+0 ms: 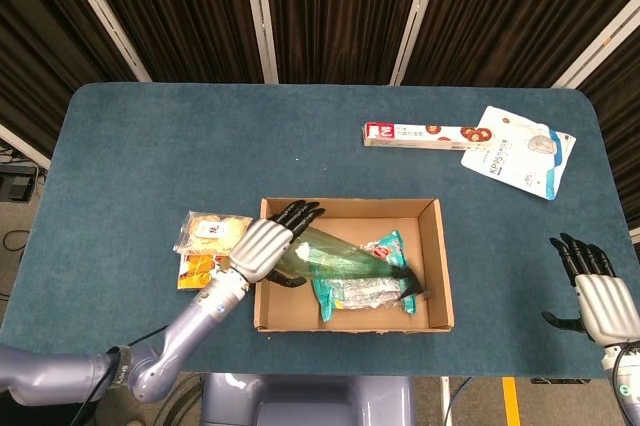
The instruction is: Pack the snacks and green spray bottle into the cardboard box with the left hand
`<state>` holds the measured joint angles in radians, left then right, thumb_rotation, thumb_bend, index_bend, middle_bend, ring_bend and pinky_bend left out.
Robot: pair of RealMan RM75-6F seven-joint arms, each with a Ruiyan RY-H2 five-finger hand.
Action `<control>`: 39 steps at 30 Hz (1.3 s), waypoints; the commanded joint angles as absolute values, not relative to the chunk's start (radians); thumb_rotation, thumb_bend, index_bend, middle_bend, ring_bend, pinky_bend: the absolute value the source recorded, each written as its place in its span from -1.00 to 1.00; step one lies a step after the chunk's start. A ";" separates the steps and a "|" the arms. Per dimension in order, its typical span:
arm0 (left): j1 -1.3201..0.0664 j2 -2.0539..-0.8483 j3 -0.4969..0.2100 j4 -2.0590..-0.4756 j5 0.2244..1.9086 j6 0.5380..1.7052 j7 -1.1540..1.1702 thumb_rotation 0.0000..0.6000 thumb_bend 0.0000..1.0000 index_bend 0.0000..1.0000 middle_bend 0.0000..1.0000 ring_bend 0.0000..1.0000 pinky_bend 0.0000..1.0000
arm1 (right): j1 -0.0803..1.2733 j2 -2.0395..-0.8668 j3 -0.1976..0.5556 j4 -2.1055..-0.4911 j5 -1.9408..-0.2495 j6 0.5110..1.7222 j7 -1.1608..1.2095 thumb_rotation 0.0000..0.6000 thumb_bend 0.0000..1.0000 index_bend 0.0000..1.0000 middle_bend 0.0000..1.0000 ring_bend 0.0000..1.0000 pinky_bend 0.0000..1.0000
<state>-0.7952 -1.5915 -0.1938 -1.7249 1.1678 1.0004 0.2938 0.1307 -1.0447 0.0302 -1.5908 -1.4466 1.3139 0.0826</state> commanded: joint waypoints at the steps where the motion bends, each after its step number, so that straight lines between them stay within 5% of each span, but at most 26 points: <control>1: -0.772 -1.510 -0.171 -1.772 1.198 0.995 0.264 1.00 -1.00 -1.00 -1.00 -1.00 -0.46 | 0.130 -1.046 0.027 -1.590 -1.452 1.315 0.077 1.00 -1.00 -1.00 -1.00 -1.00 -1.00; 12: -0.679 -1.252 -0.118 -1.949 1.366 1.029 0.041 1.00 -1.00 -1.00 -1.00 -1.00 -0.56 | 0.134 -1.067 0.017 -1.618 -1.468 1.316 0.001 1.00 -1.00 -1.00 -1.00 -1.00 -1.00; 21: -0.550 -1.098 -0.011 -1.892 1.467 1.124 -0.049 1.00 -1.00 -1.00 -1.00 -1.00 -0.59 | 0.132 -1.066 0.014 -1.620 -1.470 1.318 0.003 1.00 -1.00 -1.00 -1.00 -1.00 -1.00; 39: -0.566 -1.370 -0.028 -1.542 1.360 1.029 0.029 1.00 -0.99 -1.00 -1.00 -1.00 -0.63 | 0.140 -1.078 0.018 -1.618 -1.462 1.308 -0.017 1.00 -1.00 -1.00 -1.00 -1.00 -1.00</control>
